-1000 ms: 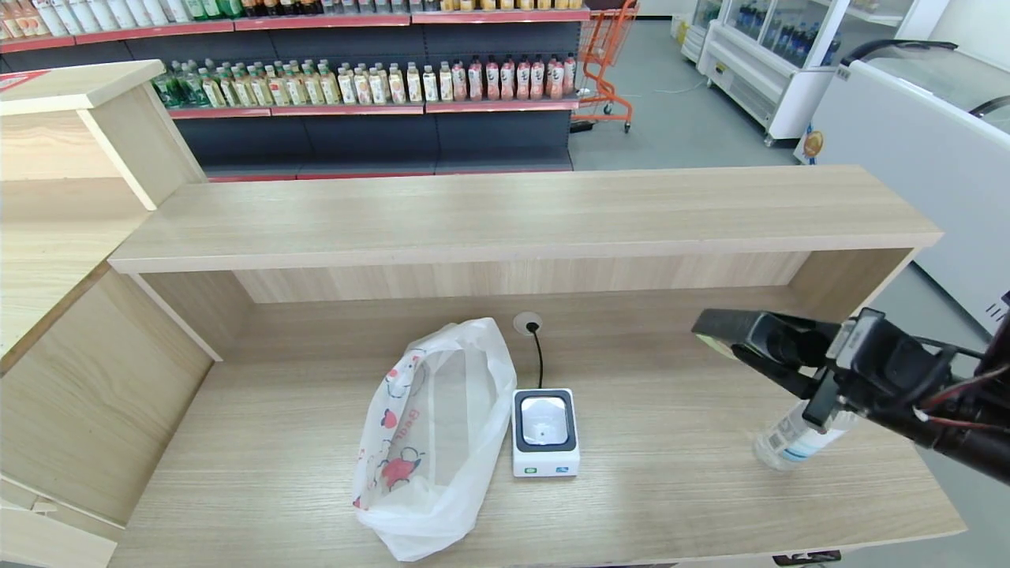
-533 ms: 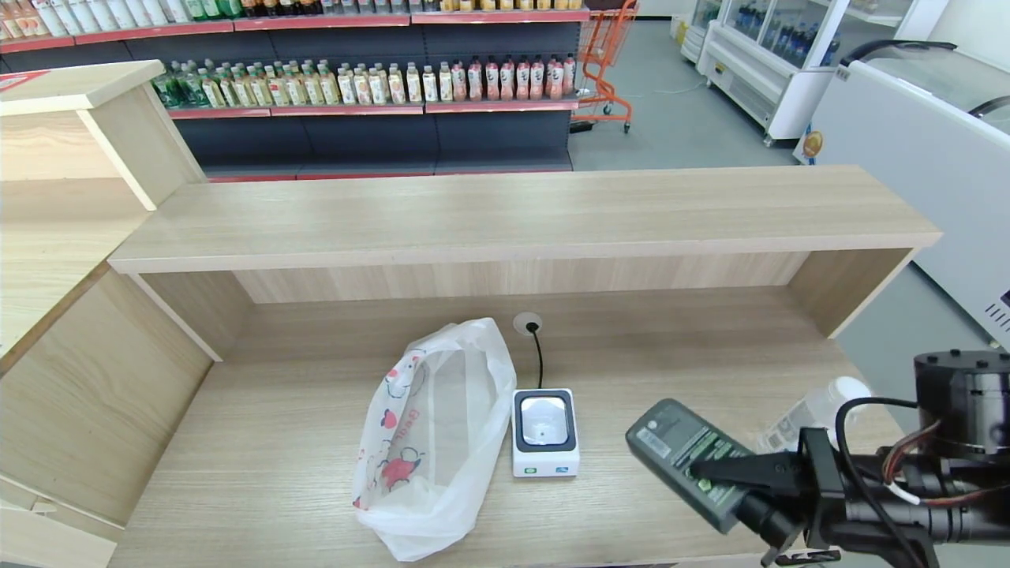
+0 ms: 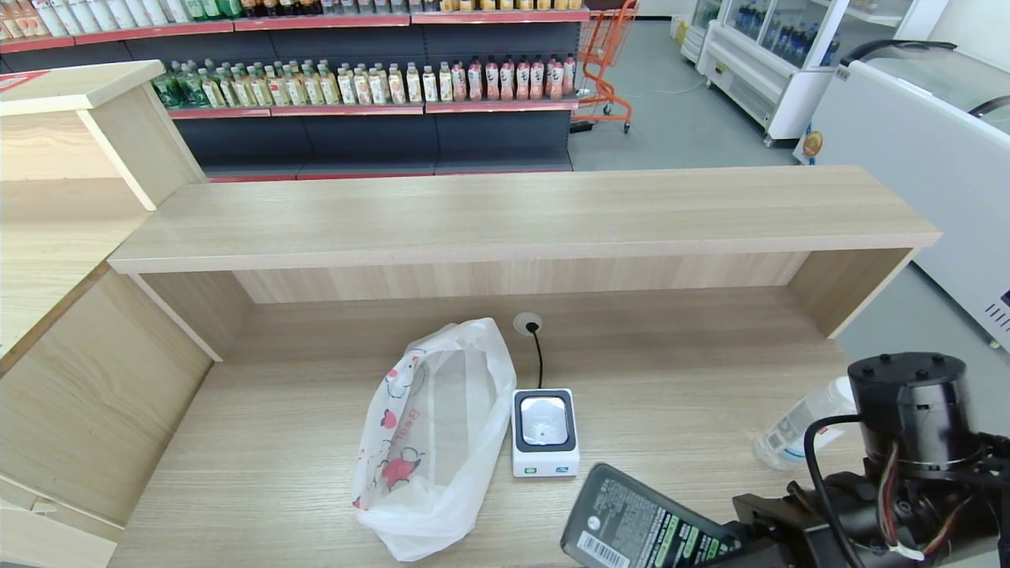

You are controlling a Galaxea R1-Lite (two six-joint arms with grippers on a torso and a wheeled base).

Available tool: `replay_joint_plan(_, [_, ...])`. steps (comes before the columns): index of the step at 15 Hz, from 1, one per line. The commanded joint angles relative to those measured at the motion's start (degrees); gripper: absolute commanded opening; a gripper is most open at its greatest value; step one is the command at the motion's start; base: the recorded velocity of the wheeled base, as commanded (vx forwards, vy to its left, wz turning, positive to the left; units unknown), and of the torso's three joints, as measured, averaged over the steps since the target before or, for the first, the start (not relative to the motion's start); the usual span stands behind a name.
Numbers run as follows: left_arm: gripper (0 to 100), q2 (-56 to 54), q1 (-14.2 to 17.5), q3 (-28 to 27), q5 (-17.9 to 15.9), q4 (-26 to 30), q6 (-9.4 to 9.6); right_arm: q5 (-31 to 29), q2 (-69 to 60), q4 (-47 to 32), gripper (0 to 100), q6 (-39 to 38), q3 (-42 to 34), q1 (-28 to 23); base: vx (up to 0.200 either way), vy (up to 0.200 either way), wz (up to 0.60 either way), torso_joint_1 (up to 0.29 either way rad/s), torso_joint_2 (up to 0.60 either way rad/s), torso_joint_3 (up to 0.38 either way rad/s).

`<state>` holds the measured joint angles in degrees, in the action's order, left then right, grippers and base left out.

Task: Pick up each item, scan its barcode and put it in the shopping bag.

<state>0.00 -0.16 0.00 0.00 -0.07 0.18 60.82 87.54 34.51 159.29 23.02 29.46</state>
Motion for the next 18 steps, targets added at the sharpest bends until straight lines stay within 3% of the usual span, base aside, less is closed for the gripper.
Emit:
replay_joint_plan(1, [100,0.1,0.0,0.0,0.0,0.0,-0.01,0.1,0.9,0.0,0,0.6,1.9,2.9,0.000,0.000,0.00,0.000,0.00,0.000])
replay_joint_plan(15, [100,0.1,0.0,0.0,0.0,0.0,-0.01,0.2,-0.5,-0.2,0,0.8,1.3,2.9,0.000,0.000,0.00,0.000,0.00,0.000])
replay_joint_plan(16, [100,0.1,0.0,0.0,0.0,0.0,-0.01,0.2,-0.4,-0.3,0,-0.6,1.6,2.9,0.000,0.000,0.00,0.000,0.00,0.000])
replay_joint_plan(18, [100,0.1,0.0,0.0,0.0,0.0,-0.01,0.1,-0.9,-0.5,0,-10.2,2.7,1.6,0.000,0.000,0.00,0.000,0.00,0.000])
